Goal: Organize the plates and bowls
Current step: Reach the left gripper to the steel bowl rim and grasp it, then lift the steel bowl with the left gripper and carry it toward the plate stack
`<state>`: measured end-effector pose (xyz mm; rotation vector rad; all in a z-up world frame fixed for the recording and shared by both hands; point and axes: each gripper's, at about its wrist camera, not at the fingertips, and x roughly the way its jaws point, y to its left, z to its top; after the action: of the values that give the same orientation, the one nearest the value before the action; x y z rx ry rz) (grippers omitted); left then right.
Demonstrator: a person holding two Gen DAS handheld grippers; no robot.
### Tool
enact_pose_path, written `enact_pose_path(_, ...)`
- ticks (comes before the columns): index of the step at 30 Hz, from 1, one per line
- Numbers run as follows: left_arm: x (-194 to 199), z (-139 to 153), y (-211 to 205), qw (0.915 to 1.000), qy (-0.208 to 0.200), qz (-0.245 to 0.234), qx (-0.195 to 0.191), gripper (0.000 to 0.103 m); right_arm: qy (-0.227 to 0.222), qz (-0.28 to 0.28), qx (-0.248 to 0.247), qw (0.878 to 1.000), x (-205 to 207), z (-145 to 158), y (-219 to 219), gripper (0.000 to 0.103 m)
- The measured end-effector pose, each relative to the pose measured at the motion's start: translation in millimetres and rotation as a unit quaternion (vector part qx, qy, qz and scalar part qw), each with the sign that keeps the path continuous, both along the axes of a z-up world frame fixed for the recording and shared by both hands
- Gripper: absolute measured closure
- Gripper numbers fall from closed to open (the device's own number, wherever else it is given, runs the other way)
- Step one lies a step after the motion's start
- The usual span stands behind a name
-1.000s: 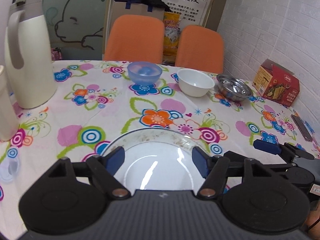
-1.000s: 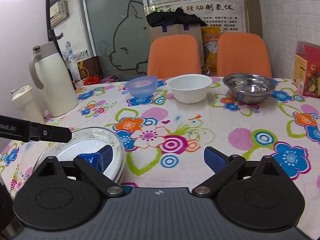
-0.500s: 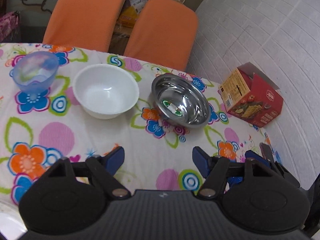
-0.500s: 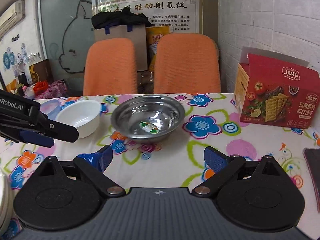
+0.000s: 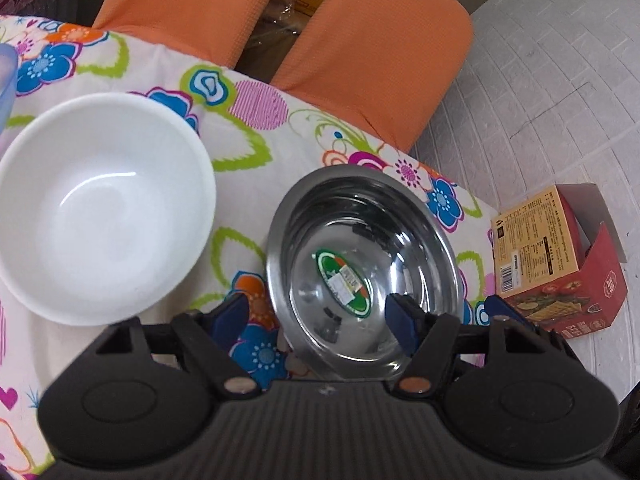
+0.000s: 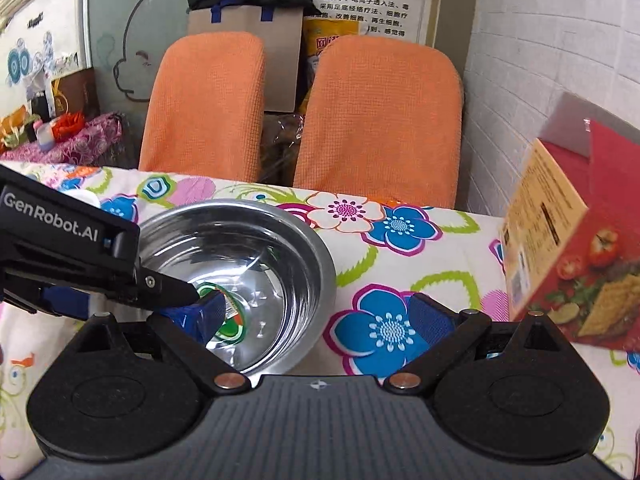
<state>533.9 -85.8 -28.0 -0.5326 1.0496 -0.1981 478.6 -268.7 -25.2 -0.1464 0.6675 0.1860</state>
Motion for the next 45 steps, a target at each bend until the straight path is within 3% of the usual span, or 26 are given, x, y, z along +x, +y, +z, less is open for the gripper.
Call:
enact_pose_path(8,4,0,-2,0.9997,-0.009,0.009,0.021,0.039,0.003,0.013,-0.02,1.0,12,-12,12,0.018)
enact_pose_path(13,7,0,-5,0.9993,-0.008,-0.023,0.028,0.07,0.017,0.029,-0.015,0.999,11,-14,13,0.019)
enact_pose_path(17,3,1,-11,0.9973,-0.019,-0.048,0.053,0.083,0.011,0.037,-0.016,0.999,3,-6,18,0.02)
enact_pose_path(20,-4,2,-15,0.995,-0.025,-0.068,0.069,0.084,0.02,0.042,-0.028,0.999,-2,-7,20,0.02)
enact_pose_path(25,-18,1,-15,0.9934,-0.021,-0.084,0.074,0.084,0.043,0.028,0.005,0.999,-15,-6,11,0.02)
enact_pose_path(31,-31,8,-13,0.9936,-0.024,-0.09,0.065,0.084,0.02,0.037,-0.021,0.999,-32,3,15,0.02)
enact_pose_path(37,-22,-1,-6,0.998,0.004,-0.061,0.018,0.082,0.037,0.041,-0.022,0.998,-13,-6,10,0.02)
enact_pose_path(41,-20,-1,-6,0.9987,0.0,-0.044,0.024,0.082,0.053,0.051,0.019,0.997,-2,-15,5,0.022)
enact_pose_path(45,-21,3,-10,0.9969,-0.014,-0.068,0.037,0.095,0.042,0.056,0.012,0.997,-11,-11,10,0.025)
